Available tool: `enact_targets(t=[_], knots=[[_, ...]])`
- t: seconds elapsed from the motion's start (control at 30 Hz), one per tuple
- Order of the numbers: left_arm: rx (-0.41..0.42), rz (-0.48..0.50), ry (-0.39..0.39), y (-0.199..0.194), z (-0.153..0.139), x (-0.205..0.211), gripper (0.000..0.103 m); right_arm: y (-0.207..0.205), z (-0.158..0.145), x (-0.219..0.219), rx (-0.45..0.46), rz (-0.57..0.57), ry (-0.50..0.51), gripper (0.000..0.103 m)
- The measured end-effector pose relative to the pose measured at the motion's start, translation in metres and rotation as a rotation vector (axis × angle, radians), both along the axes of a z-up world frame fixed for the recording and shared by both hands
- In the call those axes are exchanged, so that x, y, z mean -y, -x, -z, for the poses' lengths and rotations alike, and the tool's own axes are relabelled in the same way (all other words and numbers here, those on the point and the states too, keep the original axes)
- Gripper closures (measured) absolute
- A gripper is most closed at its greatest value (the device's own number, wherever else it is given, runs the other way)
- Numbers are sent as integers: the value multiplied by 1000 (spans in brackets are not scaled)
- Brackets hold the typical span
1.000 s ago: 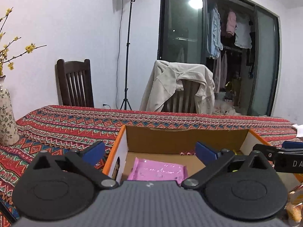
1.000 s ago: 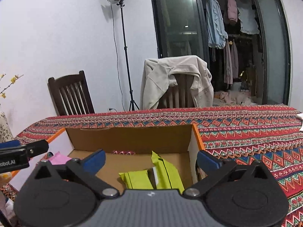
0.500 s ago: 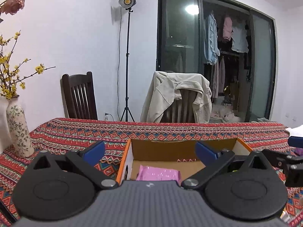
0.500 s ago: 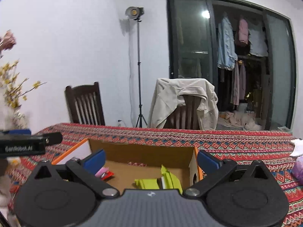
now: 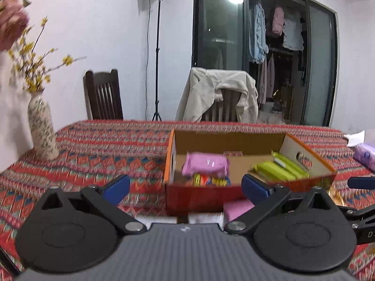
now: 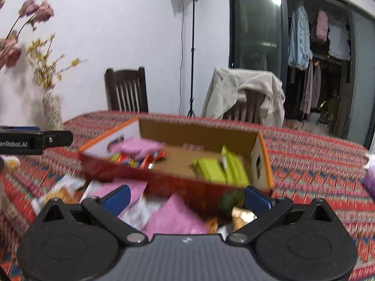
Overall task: Organize snacks
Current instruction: 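Move both open grippers back to the snack heap, then grasp a yellow biscuit packet with the left gripper while the right grasps a white packet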
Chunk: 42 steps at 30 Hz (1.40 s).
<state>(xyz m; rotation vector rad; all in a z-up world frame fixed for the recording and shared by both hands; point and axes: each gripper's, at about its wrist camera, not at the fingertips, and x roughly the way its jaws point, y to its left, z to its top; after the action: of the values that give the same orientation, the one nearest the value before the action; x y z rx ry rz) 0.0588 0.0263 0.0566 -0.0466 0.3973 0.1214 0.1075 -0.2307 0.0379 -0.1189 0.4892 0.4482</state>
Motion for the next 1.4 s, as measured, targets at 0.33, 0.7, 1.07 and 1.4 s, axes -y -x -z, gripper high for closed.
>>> enact_targets(t=[0.33, 0.7, 1.07, 1.4], knots=[[-88, -12, 57, 35, 33, -10, 0, 35, 33, -5, -100, -48, 37, 3], [-109, -5, 93, 53, 43, -11, 0, 34, 52, -26, -178, -61, 84, 36], [-114, -3, 112, 56, 45, -11, 0, 50, 54, -21, -145, -92, 60, 59], [-104, -18, 107, 65, 42, -13, 0, 82, 38, -1, -80, -82, 31, 64]])
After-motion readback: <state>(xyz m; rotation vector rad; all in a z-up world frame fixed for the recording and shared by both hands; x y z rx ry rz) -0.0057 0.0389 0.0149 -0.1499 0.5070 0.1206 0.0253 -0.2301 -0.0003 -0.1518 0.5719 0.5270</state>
